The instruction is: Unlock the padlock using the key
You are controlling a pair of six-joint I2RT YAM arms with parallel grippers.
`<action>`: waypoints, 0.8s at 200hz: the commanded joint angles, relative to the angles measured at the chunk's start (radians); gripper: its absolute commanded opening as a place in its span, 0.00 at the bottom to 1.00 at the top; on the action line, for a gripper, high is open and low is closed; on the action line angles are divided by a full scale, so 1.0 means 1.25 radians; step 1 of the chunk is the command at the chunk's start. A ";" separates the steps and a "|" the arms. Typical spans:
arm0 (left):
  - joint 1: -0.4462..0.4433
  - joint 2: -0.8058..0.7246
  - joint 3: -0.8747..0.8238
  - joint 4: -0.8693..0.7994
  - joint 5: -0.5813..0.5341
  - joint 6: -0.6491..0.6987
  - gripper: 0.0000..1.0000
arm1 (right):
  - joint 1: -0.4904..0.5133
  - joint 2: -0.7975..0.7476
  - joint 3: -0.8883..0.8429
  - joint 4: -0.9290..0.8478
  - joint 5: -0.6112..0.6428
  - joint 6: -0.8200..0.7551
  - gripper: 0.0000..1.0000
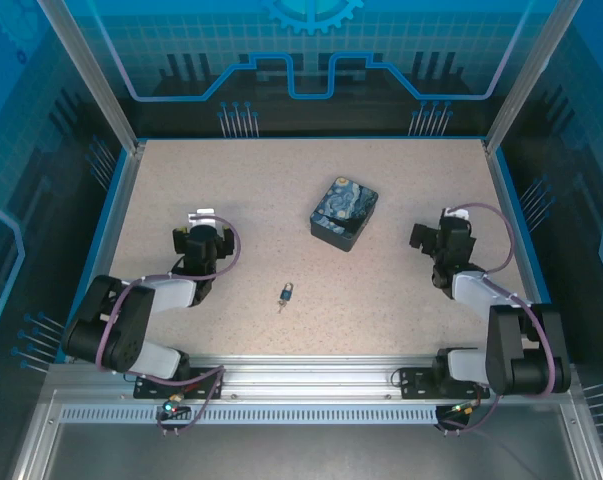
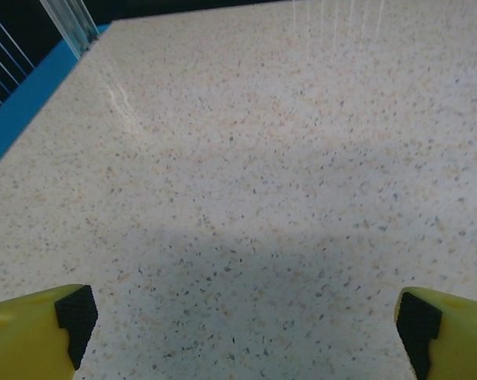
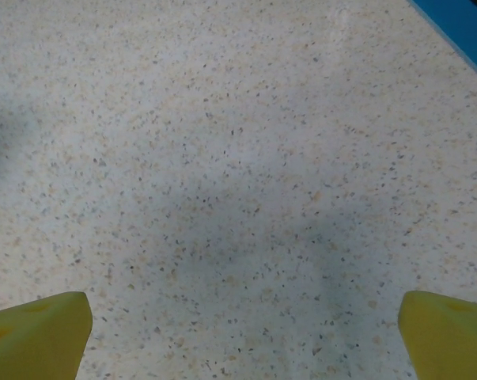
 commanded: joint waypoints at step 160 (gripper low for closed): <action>0.159 0.068 -0.011 0.184 0.374 -0.028 0.99 | 0.076 0.152 -0.029 0.360 -0.073 -0.189 1.00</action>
